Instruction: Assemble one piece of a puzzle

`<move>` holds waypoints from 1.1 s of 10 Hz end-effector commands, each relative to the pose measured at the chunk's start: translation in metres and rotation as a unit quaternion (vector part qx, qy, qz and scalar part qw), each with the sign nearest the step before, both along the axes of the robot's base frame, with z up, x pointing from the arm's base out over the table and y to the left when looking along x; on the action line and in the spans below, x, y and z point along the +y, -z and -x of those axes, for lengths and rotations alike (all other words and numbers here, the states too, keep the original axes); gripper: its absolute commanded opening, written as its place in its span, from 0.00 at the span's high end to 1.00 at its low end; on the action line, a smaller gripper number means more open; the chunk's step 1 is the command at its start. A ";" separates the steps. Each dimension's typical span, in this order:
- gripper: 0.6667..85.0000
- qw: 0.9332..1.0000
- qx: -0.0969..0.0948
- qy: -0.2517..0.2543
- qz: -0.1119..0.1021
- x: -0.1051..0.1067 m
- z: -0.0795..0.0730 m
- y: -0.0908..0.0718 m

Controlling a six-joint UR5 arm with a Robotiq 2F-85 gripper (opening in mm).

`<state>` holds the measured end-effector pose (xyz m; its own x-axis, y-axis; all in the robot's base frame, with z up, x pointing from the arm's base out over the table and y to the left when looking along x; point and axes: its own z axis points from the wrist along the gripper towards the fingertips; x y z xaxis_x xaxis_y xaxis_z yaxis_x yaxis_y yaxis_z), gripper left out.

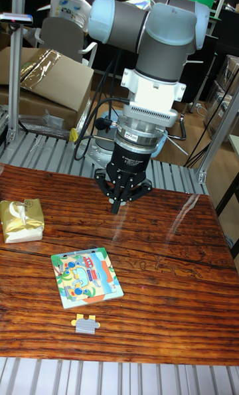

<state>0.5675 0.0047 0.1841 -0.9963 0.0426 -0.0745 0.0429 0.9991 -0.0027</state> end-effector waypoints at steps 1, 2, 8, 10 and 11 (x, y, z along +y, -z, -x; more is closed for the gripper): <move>0.99 1.000 -0.002 0.005 -0.004 0.000 0.000 0.000; 0.99 1.000 -0.002 0.004 -0.003 -0.001 0.000 0.000; 0.99 1.000 -0.002 0.002 -0.004 -0.002 0.000 0.000; 0.99 1.000 -0.003 0.002 -0.003 -0.003 0.000 0.000; 0.99 1.000 -0.003 0.002 -0.003 -0.003 0.000 0.000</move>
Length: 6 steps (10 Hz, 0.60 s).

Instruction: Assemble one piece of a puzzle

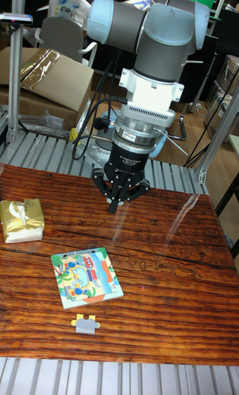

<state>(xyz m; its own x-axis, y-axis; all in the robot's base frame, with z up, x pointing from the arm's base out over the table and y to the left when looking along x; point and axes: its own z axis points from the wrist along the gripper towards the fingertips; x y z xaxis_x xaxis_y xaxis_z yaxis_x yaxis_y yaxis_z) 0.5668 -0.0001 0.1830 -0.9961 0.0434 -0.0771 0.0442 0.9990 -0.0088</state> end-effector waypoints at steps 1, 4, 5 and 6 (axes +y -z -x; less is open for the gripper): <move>0.99 1.000 -0.002 0.002 -0.006 0.002 -0.001 -0.001; 0.99 1.000 -0.001 -0.001 -0.005 0.002 -0.001 -0.002; 0.99 1.000 -0.001 -0.002 -0.004 0.001 -0.001 -0.002; 0.99 1.000 -0.001 -0.004 -0.003 0.001 -0.001 -0.001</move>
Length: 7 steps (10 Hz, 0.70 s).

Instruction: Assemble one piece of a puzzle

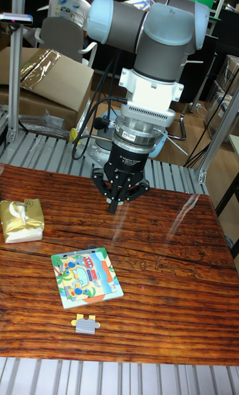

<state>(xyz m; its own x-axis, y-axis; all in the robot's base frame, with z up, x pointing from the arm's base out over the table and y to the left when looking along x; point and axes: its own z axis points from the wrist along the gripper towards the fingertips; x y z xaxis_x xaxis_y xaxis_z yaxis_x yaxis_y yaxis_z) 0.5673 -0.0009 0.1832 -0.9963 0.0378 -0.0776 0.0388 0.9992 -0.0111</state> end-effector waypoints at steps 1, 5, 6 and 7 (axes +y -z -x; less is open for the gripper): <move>0.99 1.000 -0.001 -0.003 -0.004 0.001 -0.001 -0.001; 0.99 1.000 0.002 -0.009 -0.008 0.002 -0.001 -0.004; 0.99 1.000 0.002 -0.009 -0.008 0.001 -0.001 -0.004; 0.99 1.000 0.002 -0.007 -0.008 0.001 -0.001 -0.004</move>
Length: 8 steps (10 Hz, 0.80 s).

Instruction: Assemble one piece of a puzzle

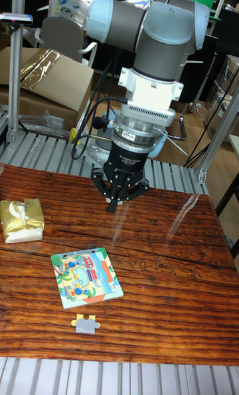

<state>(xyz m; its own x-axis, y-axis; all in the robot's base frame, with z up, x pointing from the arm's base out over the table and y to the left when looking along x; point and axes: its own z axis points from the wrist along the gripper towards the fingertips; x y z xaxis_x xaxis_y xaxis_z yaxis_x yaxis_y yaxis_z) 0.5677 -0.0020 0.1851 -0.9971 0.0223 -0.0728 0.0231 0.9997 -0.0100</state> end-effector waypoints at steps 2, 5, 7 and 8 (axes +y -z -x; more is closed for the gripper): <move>0.99 1.000 0.000 0.002 -0.007 0.002 -0.001 -0.001; 0.99 1.000 0.002 -0.007 -0.005 0.002 -0.001 -0.003; 0.99 1.000 0.006 -0.009 0.003 -0.003 -0.001 -0.005; 0.99 1.000 0.006 -0.010 0.004 -0.003 -0.001 -0.005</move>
